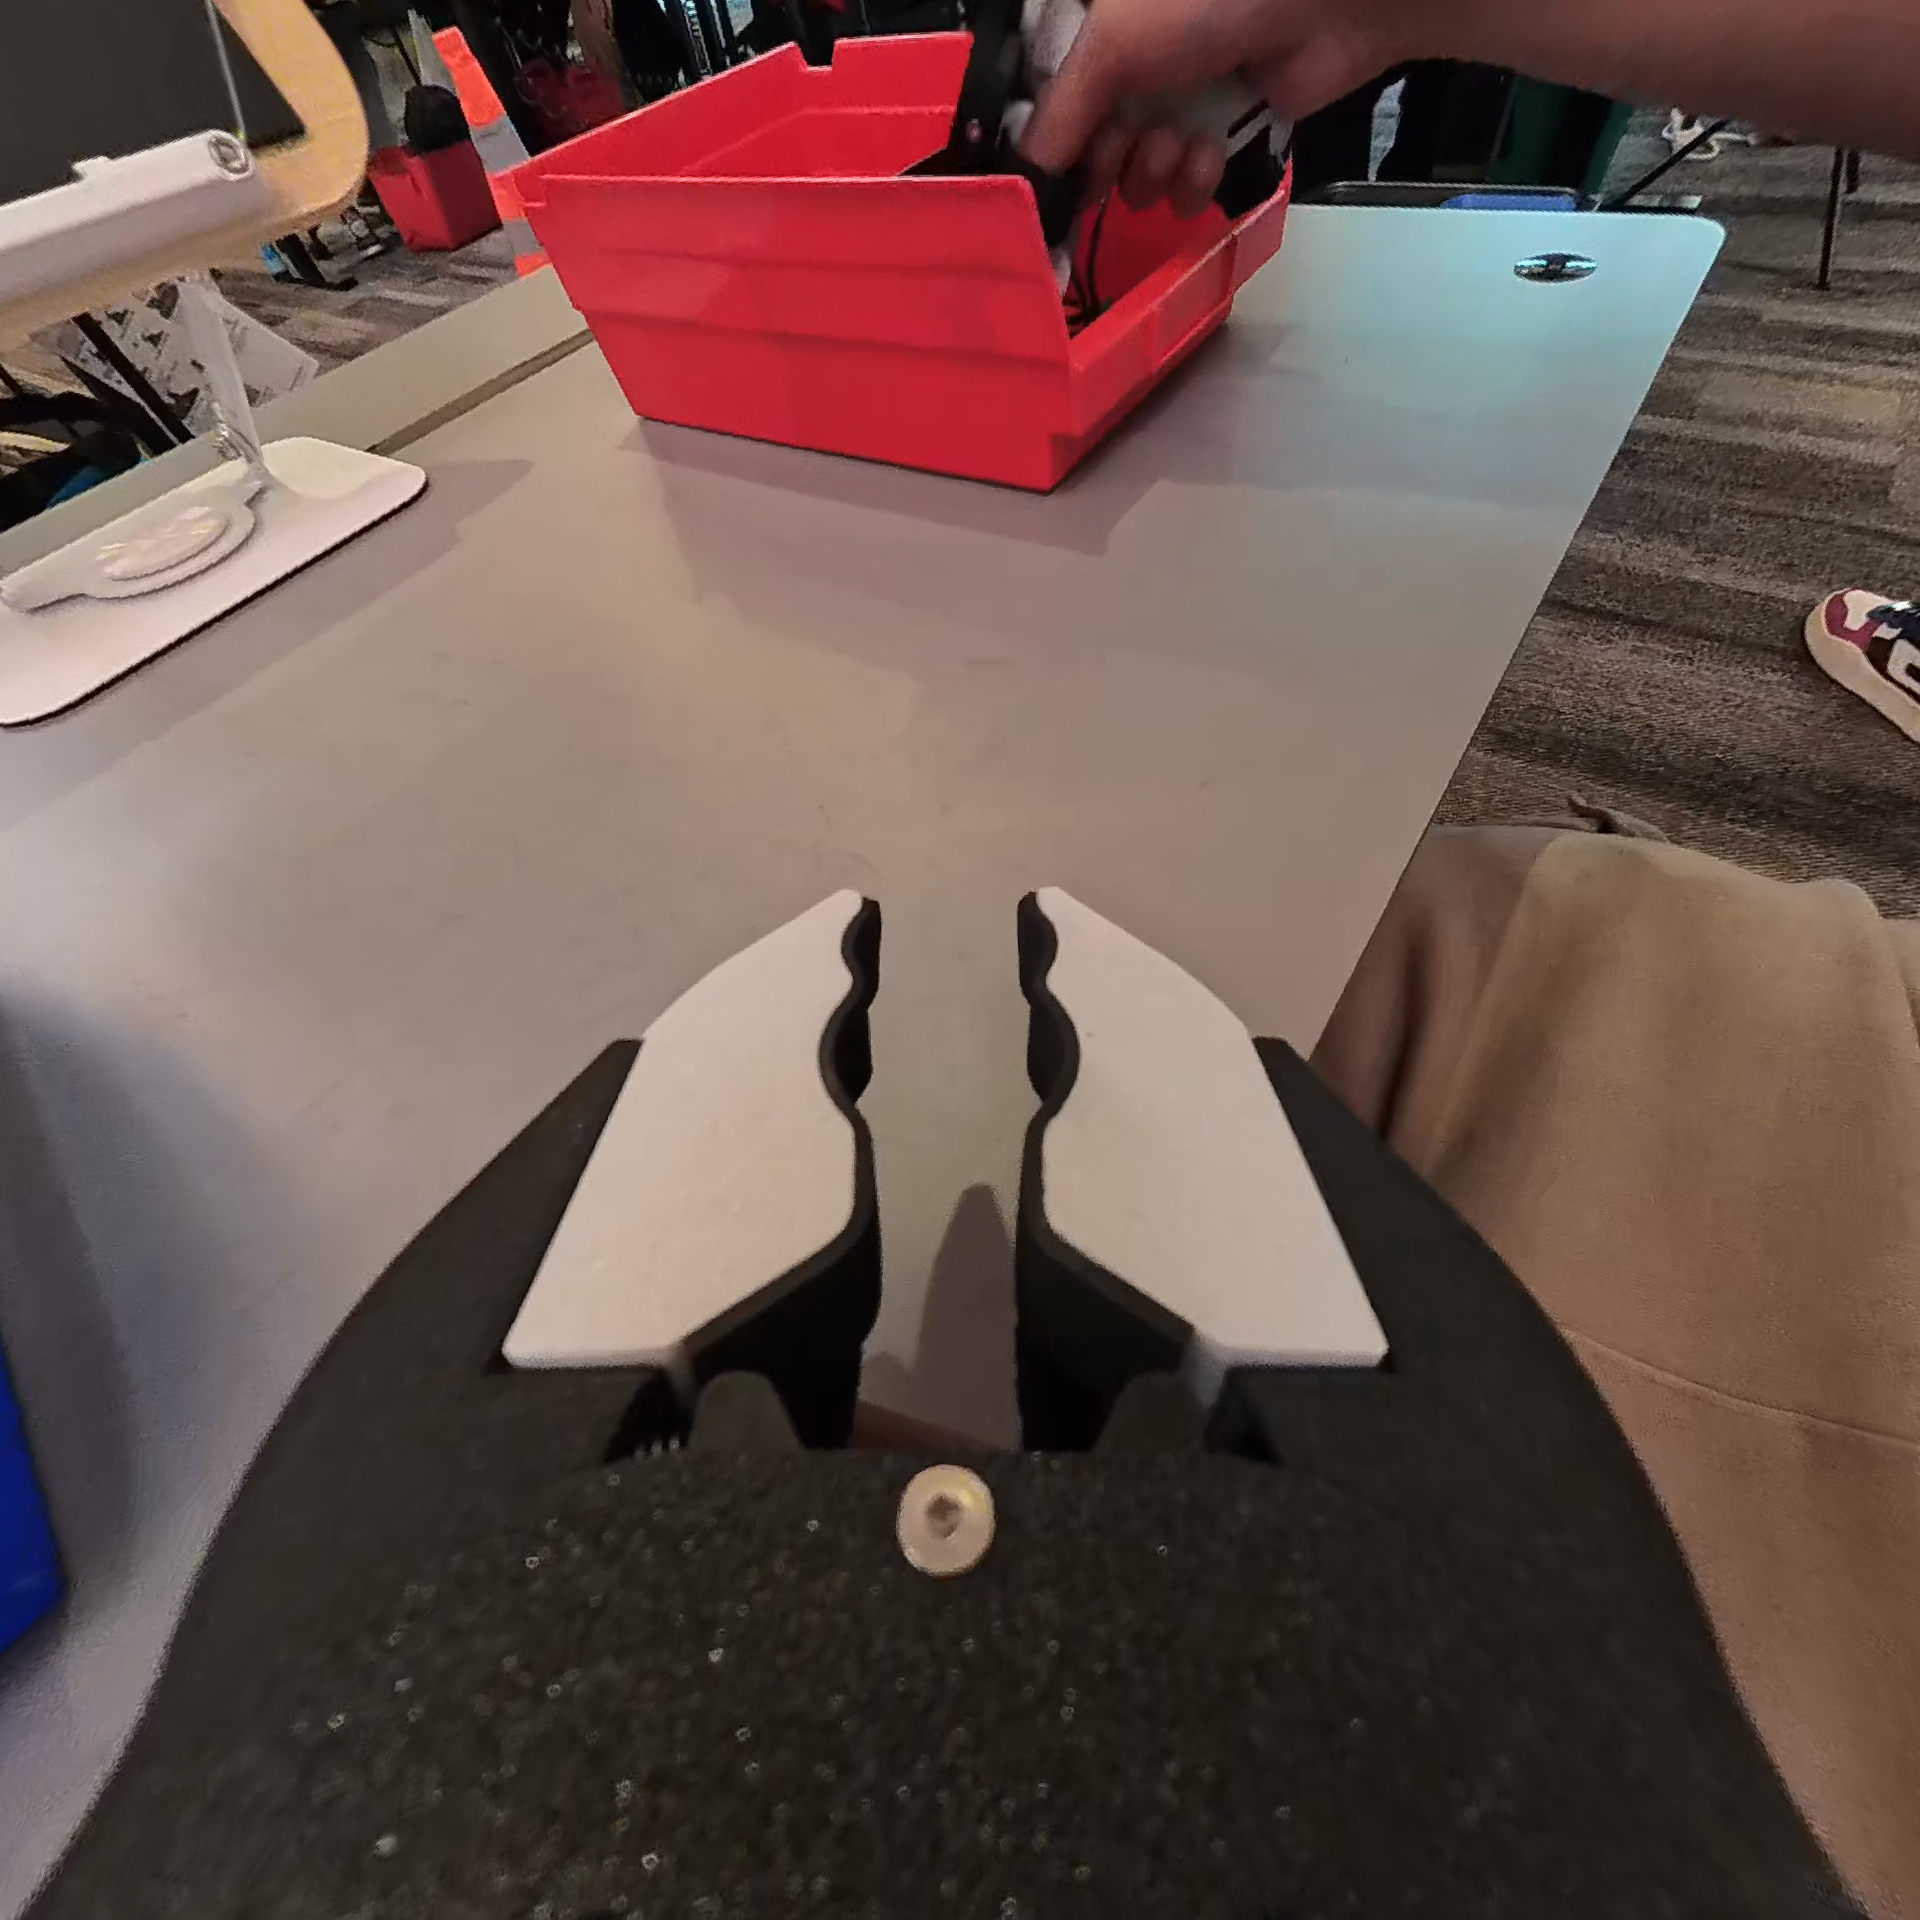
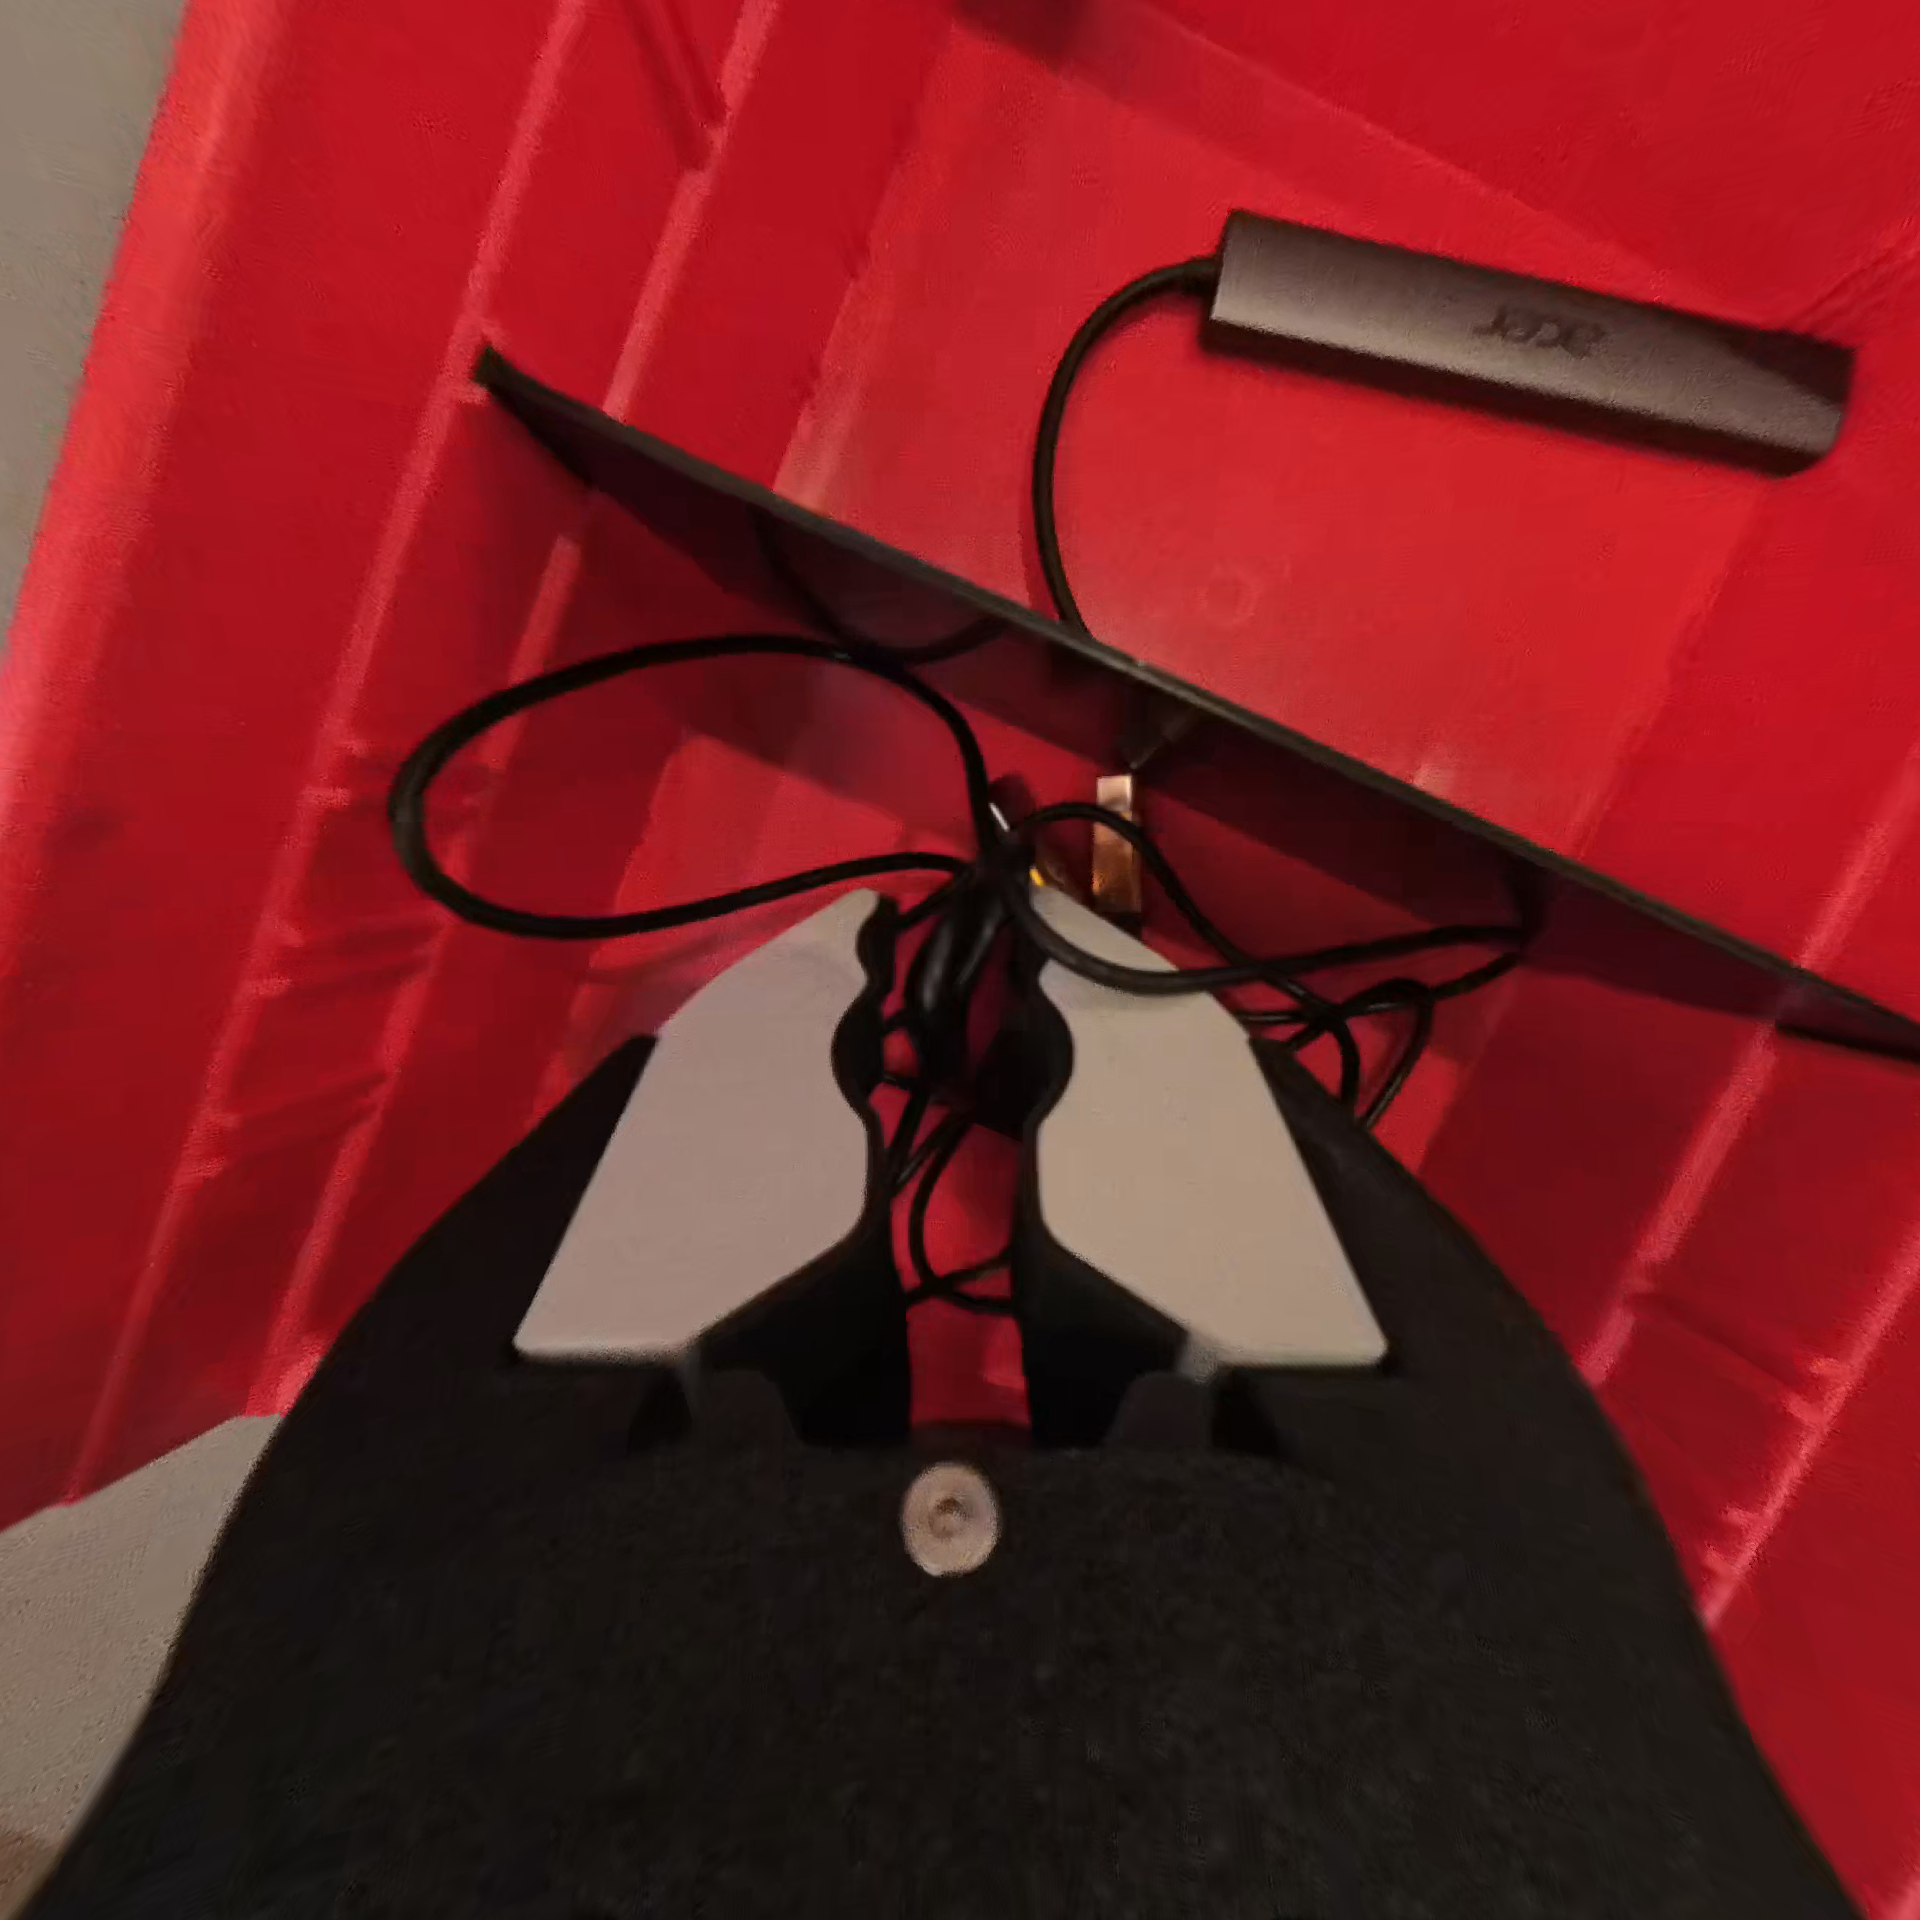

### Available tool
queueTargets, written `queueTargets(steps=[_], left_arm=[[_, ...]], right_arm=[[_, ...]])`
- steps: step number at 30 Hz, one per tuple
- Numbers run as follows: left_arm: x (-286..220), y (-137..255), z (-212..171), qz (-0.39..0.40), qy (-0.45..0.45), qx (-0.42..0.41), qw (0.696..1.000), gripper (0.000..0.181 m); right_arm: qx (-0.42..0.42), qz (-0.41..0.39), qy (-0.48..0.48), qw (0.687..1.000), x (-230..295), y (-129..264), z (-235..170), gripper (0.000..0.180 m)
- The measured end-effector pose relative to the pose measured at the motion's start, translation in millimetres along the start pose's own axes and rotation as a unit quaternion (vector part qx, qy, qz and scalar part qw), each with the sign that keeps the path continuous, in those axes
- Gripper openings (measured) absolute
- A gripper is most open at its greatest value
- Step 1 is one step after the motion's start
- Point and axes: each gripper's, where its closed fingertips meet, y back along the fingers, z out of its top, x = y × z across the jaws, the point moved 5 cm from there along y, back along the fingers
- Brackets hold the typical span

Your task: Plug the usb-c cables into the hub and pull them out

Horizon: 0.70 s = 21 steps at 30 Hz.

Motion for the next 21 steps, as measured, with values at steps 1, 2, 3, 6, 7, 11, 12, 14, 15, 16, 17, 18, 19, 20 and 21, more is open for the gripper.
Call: queueTargets(steps=[1,2,3,6,7,11,12,14,15,16,17,18,19,20,21], left_arm=[[1,0,0,-0.001,0.003,-0.001,1.000,0.025],[1,0,0,-0.001,0.007,-0.001,1.000,0.025],[2,0,0,0.000,0.009,-0.002,1.000,0.025],[3,1,1,-0.002,0.016,-0.007,1.000,0.026],[3,1,2,-0.003,0.019,-0.010,1.000,0.027],[6,5,6,0.009,0.023,-0.023,0.999,0.029],[8,7,8,0.021,0.024,-0.027,0.999,0.029],[18,11,9,0.055,0.042,-0.029,0.997,0.029],[25,15,9,0.071,0.065,-0.026,0.995,0.029],[35,20,8,0.096,0.094,-0.025,0.991,0.029],[46,27,9,0.121,0.119,-0.035,0.985,0.031],[56,37,10,0.146,0.136,-0.049,0.979,0.032],[67,48,9,0.178,0.146,-0.062,0.971,0.032],[77,60,8,0.214,0.151,-0.075,0.962,0.032],[86,73,8,0.241,0.153,-0.091,0.954,0.032]], right_arm=[[-0.012,-0.003,0.007,1.000,1,6,1,0.027],[-0.026,-0.004,0.010,1.000,2,13,3,0.030],[-0.044,-0.002,0.010,0.999,3,22,5,0.033],[-0.110,0.008,-0.006,0.994,5,58,9,0.035],[-0.138,0.011,-0.011,0.990,7,72,10,0.037],[-0.254,0.015,-0.029,0.967,23,126,-3,0.041],[-0.282,0.023,-0.040,0.958,32,135,-11,0.040],[-0.340,0.062,-0.070,0.936,59,146,-35,0.040],[-0.362,0.089,-0.087,0.924,77,146,-50,0.039],[-0.378,0.118,-0.104,0.912,96,143,-67,0.038],[-0.385,0.147,-0.116,0.904,114,137,-84,0.037],[-0.389,0.169,-0.127,0.897,130,130,-101,0.037],[-0.395,0.174,-0.144,0.890,141,123,-118,0.036],[-0.403,0.174,-0.165,0.883,148,117,-131,0.035],[-0.406,0.183,-0.181,0.877,154,114,-140,0.034]])
